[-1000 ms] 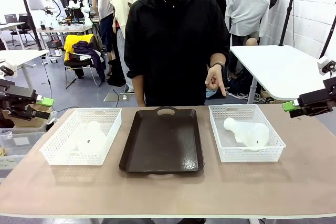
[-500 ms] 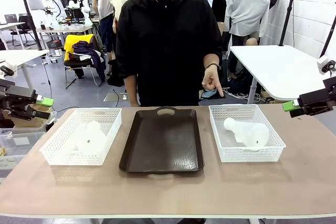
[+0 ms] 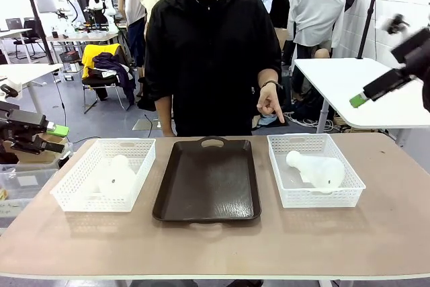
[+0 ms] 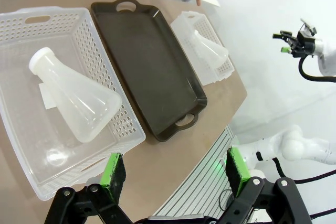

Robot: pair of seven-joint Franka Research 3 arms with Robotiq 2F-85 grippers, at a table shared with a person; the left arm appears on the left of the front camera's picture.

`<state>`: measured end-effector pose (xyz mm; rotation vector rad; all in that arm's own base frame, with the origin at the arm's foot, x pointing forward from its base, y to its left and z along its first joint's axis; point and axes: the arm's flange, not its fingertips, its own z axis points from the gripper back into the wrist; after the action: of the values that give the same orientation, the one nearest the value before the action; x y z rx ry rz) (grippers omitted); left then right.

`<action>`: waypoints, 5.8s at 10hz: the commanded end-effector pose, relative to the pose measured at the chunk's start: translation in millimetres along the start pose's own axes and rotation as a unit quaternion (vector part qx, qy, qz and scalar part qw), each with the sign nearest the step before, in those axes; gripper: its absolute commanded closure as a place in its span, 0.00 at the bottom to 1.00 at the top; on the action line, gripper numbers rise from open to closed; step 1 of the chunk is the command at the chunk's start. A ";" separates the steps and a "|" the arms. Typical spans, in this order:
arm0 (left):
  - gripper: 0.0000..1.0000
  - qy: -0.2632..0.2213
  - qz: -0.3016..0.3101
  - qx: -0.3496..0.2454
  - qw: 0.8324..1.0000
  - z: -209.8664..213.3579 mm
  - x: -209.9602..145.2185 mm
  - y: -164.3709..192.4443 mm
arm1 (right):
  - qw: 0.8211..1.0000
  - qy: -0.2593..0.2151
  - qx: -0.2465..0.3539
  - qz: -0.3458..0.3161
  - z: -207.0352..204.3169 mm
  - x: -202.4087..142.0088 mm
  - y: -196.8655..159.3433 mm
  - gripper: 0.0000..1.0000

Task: Prepare the laboratory tools.
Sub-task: Pick up the Big flask that the person points to.

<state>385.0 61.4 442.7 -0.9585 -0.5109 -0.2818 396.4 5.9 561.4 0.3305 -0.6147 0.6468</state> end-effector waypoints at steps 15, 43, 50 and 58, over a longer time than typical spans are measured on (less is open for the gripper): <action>0.00 -0.002 0.002 -0.001 1.000 1.0 0.3 1.0 | 0.957 0.258 -0.063 0.119 -284.5 78.5 1.6 0.00; 0.00 -0.002 0.002 -0.001 1.000 1.0 0.3 1.0 | 0.942 0.322 -0.076 0.062 -349.6 55.2 -36.9 0.50; 0.00 -0.002 0.002 -0.001 1.000 1.0 0.3 1.0 | 0.938 0.333 -0.078 0.050 -348.6 48.9 -42.8 1.00; 0.00 -0.002 0.002 -0.001 1.000 1.0 0.3 1.0 | 0.945 0.317 -0.065 0.051 -344.2 48.2 -39.3 1.00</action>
<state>385.3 61.8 441.7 -0.9572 -0.5089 -0.2795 598.5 158.9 321.1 -0.0410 -0.0481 0.7586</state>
